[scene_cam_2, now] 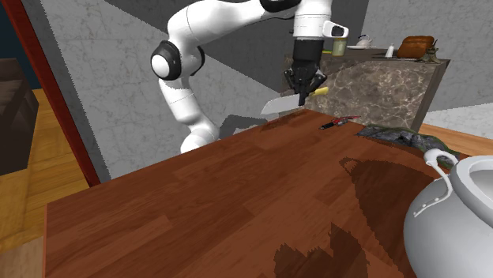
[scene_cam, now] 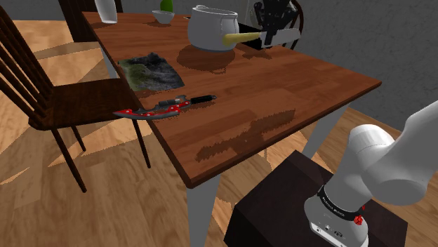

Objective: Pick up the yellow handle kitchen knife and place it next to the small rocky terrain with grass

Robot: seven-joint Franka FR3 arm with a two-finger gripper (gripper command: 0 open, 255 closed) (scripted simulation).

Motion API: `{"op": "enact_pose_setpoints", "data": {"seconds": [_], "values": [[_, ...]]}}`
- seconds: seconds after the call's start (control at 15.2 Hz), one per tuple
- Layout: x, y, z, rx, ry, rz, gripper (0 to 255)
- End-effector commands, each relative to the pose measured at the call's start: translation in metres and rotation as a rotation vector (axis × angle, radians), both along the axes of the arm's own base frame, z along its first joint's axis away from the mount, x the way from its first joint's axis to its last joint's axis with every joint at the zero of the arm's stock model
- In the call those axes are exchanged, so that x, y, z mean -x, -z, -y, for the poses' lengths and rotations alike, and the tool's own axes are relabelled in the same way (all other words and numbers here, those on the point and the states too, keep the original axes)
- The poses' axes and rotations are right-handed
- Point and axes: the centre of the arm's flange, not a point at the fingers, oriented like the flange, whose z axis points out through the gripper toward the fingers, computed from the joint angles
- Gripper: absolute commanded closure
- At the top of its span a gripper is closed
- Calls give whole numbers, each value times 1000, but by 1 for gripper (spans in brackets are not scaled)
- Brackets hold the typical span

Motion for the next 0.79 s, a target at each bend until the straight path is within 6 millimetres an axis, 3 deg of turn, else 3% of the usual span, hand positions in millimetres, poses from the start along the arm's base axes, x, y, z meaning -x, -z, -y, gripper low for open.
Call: {"op": "enact_pose_setpoints", "data": {"seconds": [0.0, 0.26, 0.73], "values": [[2, 1, -27, -1, 1, 0, 255], [2, 1, -78, -1, 1, 0, 255], [2, 38, -78, -1, 1, 0, 255]]}}
